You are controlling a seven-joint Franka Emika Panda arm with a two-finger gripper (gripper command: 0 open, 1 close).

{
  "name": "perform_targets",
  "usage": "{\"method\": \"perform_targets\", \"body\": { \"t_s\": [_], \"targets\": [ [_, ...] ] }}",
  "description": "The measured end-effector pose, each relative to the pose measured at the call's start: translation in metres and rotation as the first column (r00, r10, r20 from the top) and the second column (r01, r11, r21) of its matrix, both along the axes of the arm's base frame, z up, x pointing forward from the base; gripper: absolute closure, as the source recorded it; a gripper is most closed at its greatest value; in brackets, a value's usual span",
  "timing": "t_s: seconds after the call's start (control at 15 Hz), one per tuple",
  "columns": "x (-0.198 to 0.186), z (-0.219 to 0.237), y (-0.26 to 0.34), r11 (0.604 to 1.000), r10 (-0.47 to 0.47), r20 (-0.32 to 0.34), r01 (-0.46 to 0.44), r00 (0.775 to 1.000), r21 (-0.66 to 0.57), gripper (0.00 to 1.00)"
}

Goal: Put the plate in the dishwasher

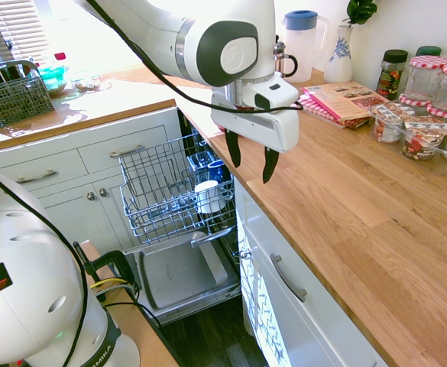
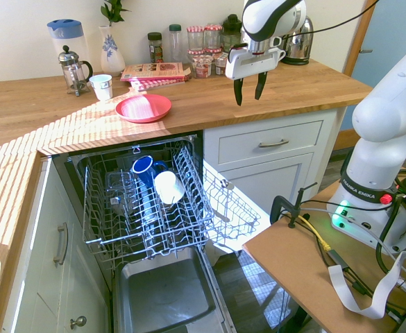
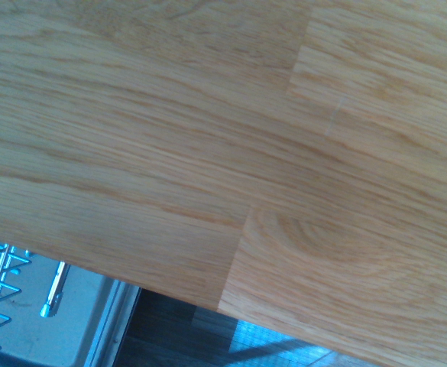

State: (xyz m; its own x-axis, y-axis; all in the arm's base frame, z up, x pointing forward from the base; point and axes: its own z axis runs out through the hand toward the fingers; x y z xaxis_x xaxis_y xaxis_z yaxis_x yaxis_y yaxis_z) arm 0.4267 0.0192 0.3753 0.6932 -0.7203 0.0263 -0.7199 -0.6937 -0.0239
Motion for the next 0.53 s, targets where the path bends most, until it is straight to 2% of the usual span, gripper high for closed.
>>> {"method": "perform_targets", "body": {
  "t_s": [0.2,0.53],
  "targets": [
    [0.007,0.009,0.001,1.0,-0.011,0.02,0.011,1.0,0.015,0.0],
    [0.071,0.062,0.009,0.996,-0.037,0.108,0.028,0.993,0.088,0.0]
  ]
}}
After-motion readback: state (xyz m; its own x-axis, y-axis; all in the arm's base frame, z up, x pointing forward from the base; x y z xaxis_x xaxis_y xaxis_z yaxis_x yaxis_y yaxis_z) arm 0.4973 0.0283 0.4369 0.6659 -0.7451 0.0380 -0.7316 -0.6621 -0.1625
